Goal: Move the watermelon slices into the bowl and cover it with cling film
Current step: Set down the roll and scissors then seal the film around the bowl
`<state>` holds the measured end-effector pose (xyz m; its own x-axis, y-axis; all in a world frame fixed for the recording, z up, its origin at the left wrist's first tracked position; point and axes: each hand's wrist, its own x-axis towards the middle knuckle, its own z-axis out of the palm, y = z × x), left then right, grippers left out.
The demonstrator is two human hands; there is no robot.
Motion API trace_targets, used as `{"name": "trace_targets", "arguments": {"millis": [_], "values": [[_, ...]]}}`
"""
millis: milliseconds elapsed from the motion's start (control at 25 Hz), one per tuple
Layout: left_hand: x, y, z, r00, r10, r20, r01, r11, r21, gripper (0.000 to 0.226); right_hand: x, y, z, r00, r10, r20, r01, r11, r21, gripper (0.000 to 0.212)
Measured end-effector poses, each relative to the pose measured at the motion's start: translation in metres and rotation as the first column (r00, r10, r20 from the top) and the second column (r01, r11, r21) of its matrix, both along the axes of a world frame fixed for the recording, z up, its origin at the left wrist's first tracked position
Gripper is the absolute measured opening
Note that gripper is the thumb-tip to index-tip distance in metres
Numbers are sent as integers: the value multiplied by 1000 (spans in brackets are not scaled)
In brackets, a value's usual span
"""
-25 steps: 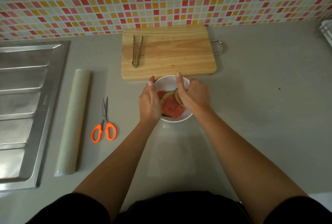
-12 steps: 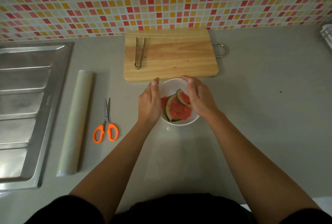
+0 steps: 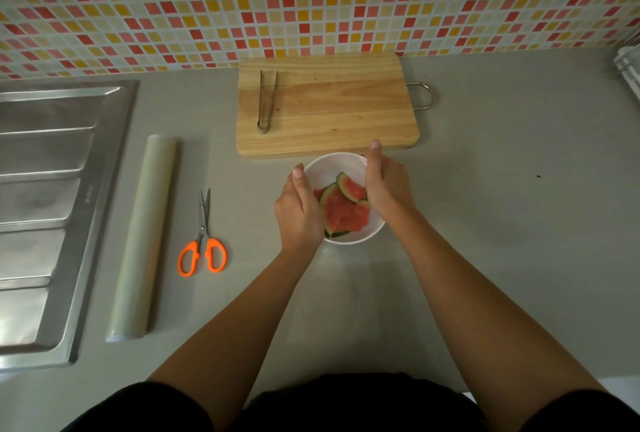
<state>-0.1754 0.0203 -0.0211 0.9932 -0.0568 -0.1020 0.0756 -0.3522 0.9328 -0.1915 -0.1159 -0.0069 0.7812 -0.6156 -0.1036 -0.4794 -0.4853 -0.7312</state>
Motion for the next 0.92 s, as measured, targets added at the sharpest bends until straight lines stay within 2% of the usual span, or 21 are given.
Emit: {"name": "trace_targets", "arguments": {"millis": [240,280,360,440,520,640,720,920], "values": [[-3,0,11,999,40,4,-40,998,45,62,2,4,-2,974,-149,-168,136,987,-87,76],[-5,1,10,999,38,-8,-38,998,50,63,2,4,0,969,-206,-134,194,976,-94,75],[-10,6,9,999,37,-31,-36,998,49,67,-4,-1,6,958,-281,54,285,956,-66,67],[-8,11,10,999,36,-28,-36,999,20,66,-11,-6,11,959,-202,198,212,977,-33,61],[2,12,9,999,-16,-45,15,1000,-24,63,-16,-1,11,986,-5,164,14,998,-54,61],[7,9,9,988,-150,-41,148,988,-40,60,-20,13,3,968,242,59,-235,965,-113,59],[0,7,7,986,-157,-54,153,986,-62,61,-15,10,3,969,238,66,-231,968,-98,60],[-15,3,0,994,-99,-53,95,992,-78,61,-6,2,5,991,102,87,-104,994,24,74]]}}
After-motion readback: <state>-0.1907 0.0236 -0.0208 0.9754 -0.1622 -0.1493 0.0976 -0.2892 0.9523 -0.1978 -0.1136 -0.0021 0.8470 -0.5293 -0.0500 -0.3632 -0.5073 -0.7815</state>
